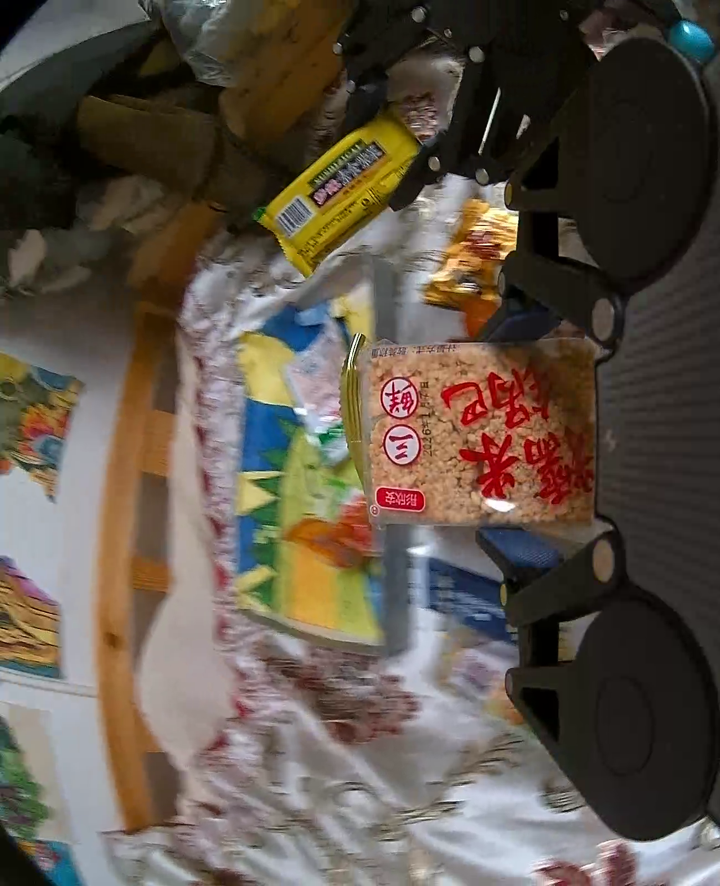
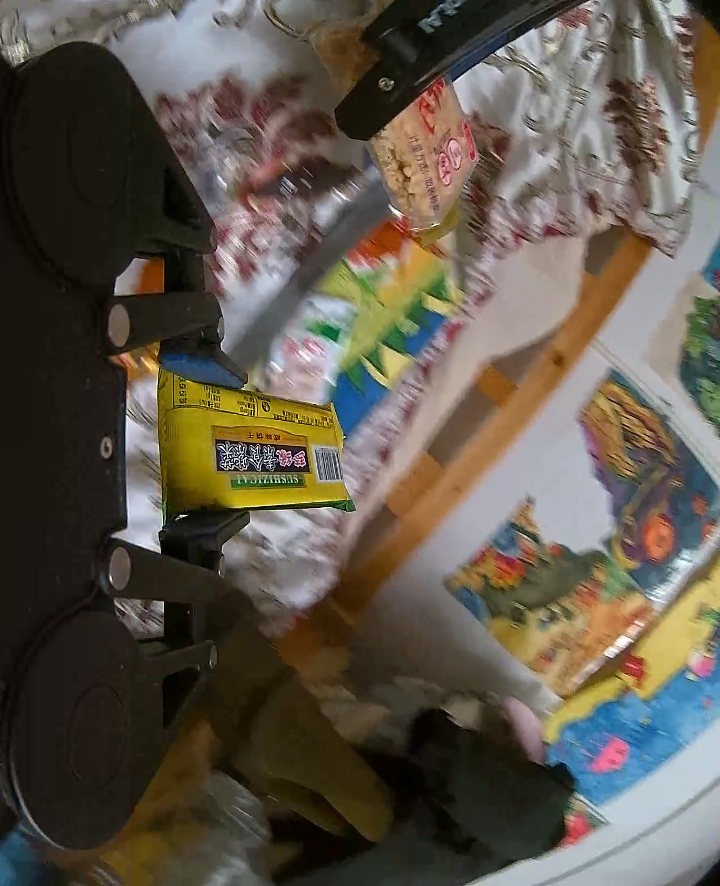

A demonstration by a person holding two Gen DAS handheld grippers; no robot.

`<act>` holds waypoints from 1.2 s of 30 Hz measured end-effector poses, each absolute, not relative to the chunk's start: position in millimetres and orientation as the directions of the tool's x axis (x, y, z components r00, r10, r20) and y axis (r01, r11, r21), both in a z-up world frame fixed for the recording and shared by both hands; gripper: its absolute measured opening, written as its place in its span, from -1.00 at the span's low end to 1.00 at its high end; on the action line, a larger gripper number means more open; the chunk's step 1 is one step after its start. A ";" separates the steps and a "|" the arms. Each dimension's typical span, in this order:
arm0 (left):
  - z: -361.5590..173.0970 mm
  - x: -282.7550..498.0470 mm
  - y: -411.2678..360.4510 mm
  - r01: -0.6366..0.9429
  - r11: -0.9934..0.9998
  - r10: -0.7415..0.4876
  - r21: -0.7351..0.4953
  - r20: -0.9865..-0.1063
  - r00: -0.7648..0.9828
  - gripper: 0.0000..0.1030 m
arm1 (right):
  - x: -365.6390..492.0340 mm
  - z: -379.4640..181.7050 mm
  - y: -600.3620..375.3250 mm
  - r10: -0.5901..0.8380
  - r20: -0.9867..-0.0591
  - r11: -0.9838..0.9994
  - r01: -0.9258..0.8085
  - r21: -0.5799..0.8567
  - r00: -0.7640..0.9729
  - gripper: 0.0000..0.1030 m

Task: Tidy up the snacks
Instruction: 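Lift rice-cracker bag over grey tray with left tool while right tool carries yellow pack there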

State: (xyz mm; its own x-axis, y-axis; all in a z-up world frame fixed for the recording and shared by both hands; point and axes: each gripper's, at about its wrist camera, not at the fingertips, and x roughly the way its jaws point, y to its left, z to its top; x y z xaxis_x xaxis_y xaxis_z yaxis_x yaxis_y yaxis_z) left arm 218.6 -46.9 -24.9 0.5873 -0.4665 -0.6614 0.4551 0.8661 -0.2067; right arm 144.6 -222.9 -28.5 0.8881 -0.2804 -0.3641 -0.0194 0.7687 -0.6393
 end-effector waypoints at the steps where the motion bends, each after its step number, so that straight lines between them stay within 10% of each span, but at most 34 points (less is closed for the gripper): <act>1: -19.1 222.9 -51.5 0.455 0.867 -0.466 -0.202 -0.649 0.600 0.40 | 147.4 -23.9 -226.8 -0.271 -0.347 0.767 -0.016 -0.641 0.898 -0.06; 13: 3.1 303.9 -107.6 0.345 0.923 -0.381 -0.168 -0.501 0.777 0.40 | 200.5 -27.5 -266.5 -0.175 -0.121 0.813 0.074 -0.578 0.977 -0.05; 36: -74.8 377.3 -178.8 0.320 0.946 -0.200 0.045 -0.695 0.691 0.40 | 296.6 -75.1 -310.6 -0.132 -0.519 0.969 -0.001 -0.247 0.845 -0.05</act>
State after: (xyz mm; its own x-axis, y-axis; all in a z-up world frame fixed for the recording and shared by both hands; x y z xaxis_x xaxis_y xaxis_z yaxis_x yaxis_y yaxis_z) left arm 377.3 -178.8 -74.8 0.6909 -0.2001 -0.6947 0.3196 0.9465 0.0453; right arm 296.6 -310.6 -75.1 0.8446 -0.1317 -0.5190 -0.0008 0.9690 -0.2472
